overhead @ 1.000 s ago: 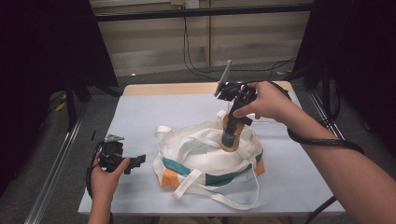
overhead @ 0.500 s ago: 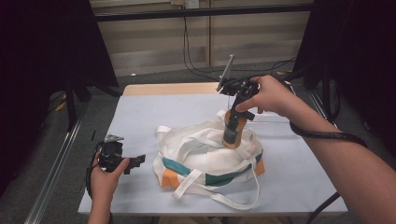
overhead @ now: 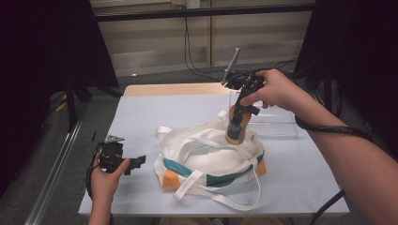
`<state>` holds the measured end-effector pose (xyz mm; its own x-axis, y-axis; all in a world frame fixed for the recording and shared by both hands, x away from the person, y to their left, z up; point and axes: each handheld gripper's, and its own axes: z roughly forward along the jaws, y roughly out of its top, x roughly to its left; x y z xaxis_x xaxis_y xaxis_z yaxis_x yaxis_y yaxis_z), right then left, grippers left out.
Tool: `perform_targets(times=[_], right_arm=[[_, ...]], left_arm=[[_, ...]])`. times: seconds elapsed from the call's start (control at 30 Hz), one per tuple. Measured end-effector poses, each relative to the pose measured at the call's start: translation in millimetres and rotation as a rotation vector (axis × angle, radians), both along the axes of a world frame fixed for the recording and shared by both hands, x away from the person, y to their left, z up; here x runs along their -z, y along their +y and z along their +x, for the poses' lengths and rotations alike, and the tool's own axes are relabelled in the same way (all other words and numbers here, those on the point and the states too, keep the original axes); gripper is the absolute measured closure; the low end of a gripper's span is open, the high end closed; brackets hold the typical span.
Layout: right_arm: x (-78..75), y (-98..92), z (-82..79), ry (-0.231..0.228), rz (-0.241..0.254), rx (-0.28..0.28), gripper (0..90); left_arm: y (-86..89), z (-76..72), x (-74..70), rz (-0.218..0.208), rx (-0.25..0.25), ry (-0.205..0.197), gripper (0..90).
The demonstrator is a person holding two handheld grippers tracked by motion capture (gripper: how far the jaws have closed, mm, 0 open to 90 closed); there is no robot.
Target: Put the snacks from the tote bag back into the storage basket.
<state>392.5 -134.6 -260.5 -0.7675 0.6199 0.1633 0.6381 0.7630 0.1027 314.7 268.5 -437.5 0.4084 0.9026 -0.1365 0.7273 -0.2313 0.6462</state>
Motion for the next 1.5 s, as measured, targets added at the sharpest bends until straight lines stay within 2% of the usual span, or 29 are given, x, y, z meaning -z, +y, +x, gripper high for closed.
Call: perform_targets(times=[0.83,0.97,1.3,1.5], right_arm=[[-10.9,-15.5,15.2,-0.003,0.005,0.017,29.8],[-13.0,-17.7,17.9,0.01,0.002,0.033,29.8],[-21.8,-25.1,24.0,0.003,-0.001,0.056,29.8],[-19.8,-30.6,29.4,0.008,0.009,0.068,29.8]], left_arm=[[0.4,0.1,1.0,0.001,-0.003,0.002,2.4],[0.2,0.0,1.0,0.0,-0.003,0.002,2.4],[0.7,0.5,1.5,0.006,0.0,0.003,2.4],[1.4,0.3,1.5,0.006,0.006,0.008,2.4]])
